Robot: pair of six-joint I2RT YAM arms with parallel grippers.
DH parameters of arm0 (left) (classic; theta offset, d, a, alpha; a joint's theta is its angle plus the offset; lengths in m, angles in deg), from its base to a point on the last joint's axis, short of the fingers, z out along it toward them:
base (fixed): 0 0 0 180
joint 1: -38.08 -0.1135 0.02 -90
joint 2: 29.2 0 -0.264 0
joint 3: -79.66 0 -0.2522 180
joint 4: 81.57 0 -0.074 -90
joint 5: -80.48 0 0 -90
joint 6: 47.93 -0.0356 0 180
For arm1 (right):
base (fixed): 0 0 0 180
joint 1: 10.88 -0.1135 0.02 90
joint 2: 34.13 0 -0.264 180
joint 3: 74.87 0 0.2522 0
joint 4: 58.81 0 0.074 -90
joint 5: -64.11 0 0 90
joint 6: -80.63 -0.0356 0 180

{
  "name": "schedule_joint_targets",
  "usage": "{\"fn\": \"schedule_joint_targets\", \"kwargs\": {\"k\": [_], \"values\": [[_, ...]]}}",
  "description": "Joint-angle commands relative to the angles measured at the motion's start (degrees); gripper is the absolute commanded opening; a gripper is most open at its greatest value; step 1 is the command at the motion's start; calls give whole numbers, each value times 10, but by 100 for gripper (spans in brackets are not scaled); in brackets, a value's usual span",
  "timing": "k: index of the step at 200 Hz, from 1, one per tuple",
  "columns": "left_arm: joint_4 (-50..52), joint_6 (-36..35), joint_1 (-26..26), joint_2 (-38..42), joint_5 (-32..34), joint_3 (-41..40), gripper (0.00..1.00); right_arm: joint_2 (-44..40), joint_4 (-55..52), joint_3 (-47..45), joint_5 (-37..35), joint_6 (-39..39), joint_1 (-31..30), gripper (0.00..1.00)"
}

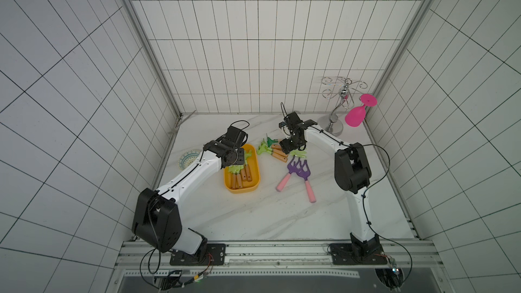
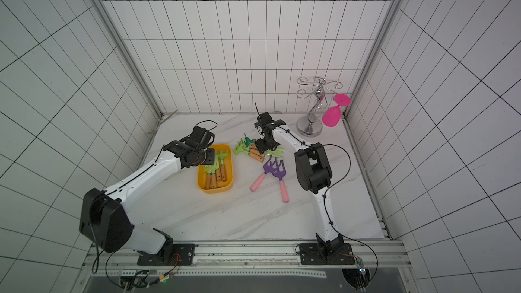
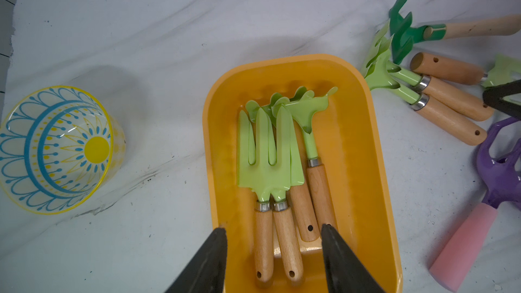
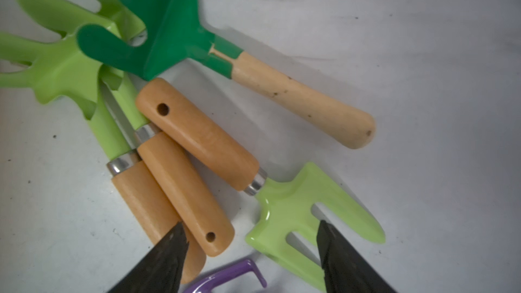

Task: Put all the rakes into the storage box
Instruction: Adjust the rake at the center of the board.

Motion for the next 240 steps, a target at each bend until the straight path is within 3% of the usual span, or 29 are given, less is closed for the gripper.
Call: {"fn": "schedule_joint_targets", "kwargs": {"k": [1, 43, 111, 168, 240], "values": [[-19, -14, -3, 10, -18, -8, 56, 20, -15, 21, -38, 22, -9, 76], [-21, -15, -4, 15, -20, -11, 56, 34, 10, 30, -81, 39, -9, 75], [-24, -7, -4, 33, -22, -27, 56, 32, 50, 51, -55, 38, -8, 76], [-25, -7, -4, 33, -22, -30, 55, 79, 42, 95, -66, 31, 0, 76], [-33, -3, -4, 21, -32, -40, 55, 67, 42, 45, -81, 39, -6, 76]]}}
